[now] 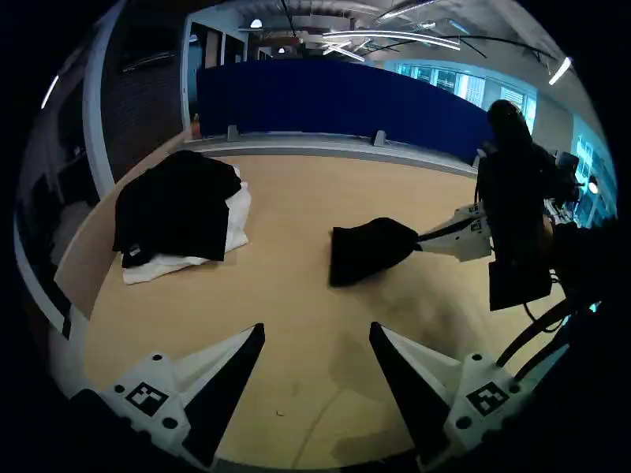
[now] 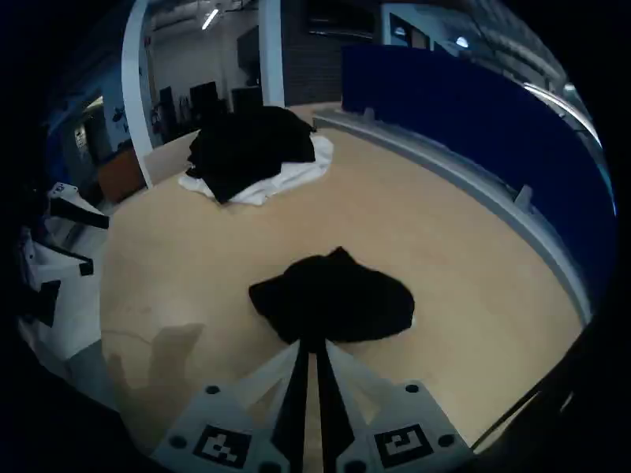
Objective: Fold towel
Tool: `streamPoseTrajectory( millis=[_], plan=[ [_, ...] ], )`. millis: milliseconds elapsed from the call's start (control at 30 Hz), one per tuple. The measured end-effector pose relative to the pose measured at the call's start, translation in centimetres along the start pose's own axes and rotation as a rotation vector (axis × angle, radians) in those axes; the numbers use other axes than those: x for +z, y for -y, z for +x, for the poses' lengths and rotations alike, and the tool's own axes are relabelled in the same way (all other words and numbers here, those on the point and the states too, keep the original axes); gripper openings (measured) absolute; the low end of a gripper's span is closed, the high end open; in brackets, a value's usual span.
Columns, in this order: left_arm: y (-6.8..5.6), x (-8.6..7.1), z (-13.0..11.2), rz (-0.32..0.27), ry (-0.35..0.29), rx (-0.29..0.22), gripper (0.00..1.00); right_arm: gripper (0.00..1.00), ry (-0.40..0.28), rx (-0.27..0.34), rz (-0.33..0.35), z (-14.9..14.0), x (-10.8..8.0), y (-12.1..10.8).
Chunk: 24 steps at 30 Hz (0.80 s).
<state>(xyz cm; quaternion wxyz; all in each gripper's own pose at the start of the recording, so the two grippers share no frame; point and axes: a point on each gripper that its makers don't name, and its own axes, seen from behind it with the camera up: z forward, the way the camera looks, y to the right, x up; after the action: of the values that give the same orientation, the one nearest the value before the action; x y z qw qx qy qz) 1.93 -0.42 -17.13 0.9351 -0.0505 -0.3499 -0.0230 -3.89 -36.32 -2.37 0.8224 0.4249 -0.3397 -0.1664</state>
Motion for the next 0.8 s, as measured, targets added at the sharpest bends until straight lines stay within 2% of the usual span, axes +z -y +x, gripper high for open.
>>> streamPoseTrajectory(
  millis=[167,300,500,800],
  plan=[
    [-0.1,-0.2,0.6,-0.002,-0.017,-0.003,0.99,0.07,-0.028,-0.071,-0.012,4.0,-2.5,-1.1],
    [-0.3,-0.3,1.0,-0.007,-0.03,-0.007,0.99,0.07,-0.032,-0.138,-0.023,6.1,-4.3,-1.9],
    [-0.7,-0.3,1.4,-0.015,-0.05,-0.015,0.99,0.07,-0.024,-0.211,-0.028,7.3,-5.9,-2.6],
    [-0.8,-0.5,1.6,-0.021,-0.065,-0.023,0.99,0.07,-0.014,-0.256,-0.031,8.0,-6.9,-2.9]
  ],
)
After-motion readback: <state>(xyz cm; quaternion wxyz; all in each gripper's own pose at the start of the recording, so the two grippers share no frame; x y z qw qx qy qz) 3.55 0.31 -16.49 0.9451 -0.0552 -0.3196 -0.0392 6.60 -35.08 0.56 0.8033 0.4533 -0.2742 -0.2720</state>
